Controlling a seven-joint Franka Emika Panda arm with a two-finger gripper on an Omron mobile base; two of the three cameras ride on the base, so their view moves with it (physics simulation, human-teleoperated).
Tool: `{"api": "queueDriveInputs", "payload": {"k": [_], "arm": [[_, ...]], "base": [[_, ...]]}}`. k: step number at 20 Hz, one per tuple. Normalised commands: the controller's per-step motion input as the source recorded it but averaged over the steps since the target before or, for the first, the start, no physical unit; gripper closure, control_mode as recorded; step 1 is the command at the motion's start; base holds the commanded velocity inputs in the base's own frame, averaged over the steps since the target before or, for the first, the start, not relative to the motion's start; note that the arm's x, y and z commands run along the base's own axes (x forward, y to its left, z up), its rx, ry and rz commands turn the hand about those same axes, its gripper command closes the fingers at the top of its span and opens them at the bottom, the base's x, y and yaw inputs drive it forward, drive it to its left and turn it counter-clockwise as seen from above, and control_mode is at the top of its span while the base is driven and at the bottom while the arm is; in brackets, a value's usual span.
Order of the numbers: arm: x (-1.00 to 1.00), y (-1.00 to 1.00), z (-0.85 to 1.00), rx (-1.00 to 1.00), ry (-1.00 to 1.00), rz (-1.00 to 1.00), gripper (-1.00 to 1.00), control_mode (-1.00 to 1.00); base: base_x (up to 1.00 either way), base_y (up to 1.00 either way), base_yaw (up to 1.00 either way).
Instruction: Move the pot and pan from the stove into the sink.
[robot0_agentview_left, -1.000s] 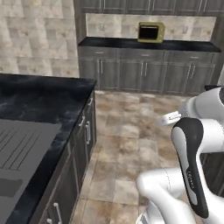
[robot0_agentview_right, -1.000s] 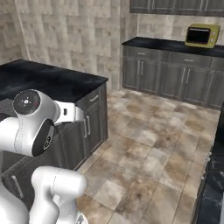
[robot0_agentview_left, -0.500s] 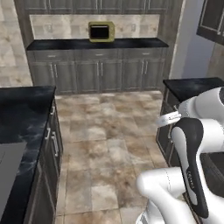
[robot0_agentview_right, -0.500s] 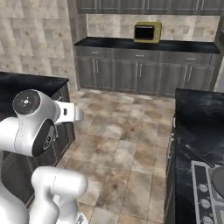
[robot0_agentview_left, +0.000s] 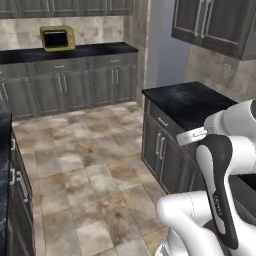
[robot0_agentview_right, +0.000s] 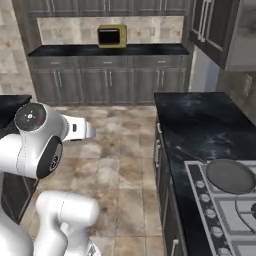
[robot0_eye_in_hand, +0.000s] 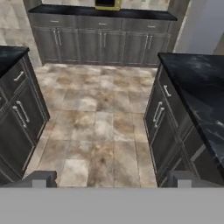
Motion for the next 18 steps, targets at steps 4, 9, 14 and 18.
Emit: {"api": "queueDriveInputs", "payload": {"k": [4, 9, 14, 18], "arm": [[0.00, 0.00, 0.00, 0.00, 0.00, 0.00, -1.00, 1.00], [0.00, 0.00, 0.00, 0.00, 0.00, 0.00, -1.00, 1.00], [0.00, 0.00, 0.00, 0.00, 0.00, 0.00, -1.00, 1.00], [0.00, 0.00, 0.00, 0.00, 0.00, 0.00, -1.00, 1.00]], "base": [[0.08, -0.07, -0.46], [0.09, -0.06, -0.46], [0.08, -0.06, -0.45], [0.08, -0.06, -0.45]]}}
